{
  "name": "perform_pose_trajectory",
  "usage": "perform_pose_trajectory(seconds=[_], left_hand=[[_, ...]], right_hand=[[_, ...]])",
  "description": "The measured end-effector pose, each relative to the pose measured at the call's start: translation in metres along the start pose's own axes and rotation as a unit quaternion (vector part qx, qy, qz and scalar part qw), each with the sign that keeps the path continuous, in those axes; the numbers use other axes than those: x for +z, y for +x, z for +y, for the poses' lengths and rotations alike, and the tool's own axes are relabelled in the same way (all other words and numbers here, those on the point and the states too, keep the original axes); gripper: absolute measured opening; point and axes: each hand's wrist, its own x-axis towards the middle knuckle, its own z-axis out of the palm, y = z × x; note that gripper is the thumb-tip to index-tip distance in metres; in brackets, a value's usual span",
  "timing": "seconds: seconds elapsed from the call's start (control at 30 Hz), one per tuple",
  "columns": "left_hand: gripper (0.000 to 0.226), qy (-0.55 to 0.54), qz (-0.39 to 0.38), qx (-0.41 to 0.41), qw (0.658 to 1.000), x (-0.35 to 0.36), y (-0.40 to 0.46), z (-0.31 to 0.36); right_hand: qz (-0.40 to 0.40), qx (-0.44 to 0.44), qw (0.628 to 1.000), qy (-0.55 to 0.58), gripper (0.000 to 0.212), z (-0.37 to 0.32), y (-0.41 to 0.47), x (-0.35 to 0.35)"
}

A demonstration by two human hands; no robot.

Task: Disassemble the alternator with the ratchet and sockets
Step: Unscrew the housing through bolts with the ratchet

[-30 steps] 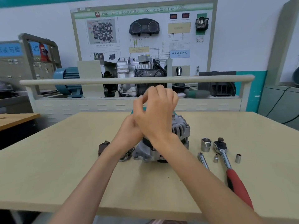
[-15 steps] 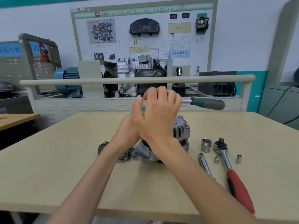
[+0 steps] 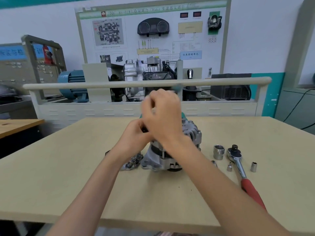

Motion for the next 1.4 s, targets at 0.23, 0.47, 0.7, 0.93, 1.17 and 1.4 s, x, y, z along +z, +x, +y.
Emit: perform_pose_trajectory(seconds=[0.23,0.47,0.7,0.93,1.17,1.4], left_hand=[[0.03,0.012,-0.002,-0.011,1.0,0.002,-0.001,0.001],[0.03,-0.02,-0.032,-0.013,0.999,-0.004,0.001,-0.004],[0.029,0.031,0.034,0.062,0.997,0.003,-0.004,0.003],[0.02,-0.044,-0.04,-0.026,0.998,0.0,-0.003,0.002],[0.032,0.032,0.03,-0.019,0.999,0.001,-0.001,0.006],[0.014,-0.02,-0.048,-0.058,0.997,-0.004,0.001,0.0]], right_hand=[[-0.024,0.046,0.998,0.045,0.035,-0.008,0.012,-0.002],[-0.022,0.081,0.954,0.287,0.043,-0.006,0.012,-0.002],[0.091,-0.051,0.987,-0.121,0.022,-0.016,-0.009,0.009],[-0.04,0.201,0.918,0.34,0.044,-0.003,0.026,-0.005],[0.057,-0.037,0.973,-0.219,0.023,-0.001,-0.012,0.003],[-0.083,0.175,0.898,0.395,0.052,0.003,0.028,-0.011]])
